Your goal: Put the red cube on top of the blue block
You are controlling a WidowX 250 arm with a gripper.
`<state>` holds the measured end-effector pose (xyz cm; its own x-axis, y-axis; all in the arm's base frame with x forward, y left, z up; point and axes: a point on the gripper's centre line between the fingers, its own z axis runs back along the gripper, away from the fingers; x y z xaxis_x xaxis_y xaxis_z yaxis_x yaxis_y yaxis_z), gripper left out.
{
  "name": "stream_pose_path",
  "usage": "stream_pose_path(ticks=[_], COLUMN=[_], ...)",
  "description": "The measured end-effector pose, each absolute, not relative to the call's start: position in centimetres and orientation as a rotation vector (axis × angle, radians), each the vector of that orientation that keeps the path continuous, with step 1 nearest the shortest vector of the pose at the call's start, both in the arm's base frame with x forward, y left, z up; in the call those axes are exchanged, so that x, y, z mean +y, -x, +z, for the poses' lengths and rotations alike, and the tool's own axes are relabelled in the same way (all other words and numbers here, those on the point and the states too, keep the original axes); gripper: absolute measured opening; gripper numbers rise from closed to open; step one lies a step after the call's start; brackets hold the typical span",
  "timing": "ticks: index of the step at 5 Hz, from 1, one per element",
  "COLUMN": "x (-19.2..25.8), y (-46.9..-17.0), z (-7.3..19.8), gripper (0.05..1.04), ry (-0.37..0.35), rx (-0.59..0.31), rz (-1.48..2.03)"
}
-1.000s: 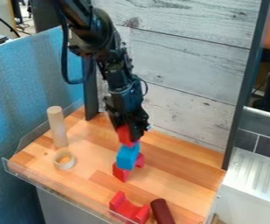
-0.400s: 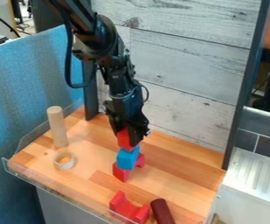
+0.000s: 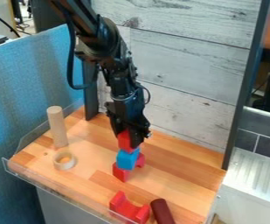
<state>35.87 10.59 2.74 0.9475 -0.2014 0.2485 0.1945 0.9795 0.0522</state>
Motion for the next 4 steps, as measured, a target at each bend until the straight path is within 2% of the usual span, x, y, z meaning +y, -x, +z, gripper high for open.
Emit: stream_pose_path(ticks=[1,2,3,4], x=[10.68,10.72,10.67,10.11], y=[-35.87,-35.8,-35.82,-35.49], z=[2.31,2.27,2.3,2.22], gripper=[0.638,0.934,1.011,1.004], ry=[-0.032,-0.035,-0.032,0.006], rx=[-0.253,-0.25,-0.25,-0.233], rz=[-0.201,-0.206,-0.209,-0.208])
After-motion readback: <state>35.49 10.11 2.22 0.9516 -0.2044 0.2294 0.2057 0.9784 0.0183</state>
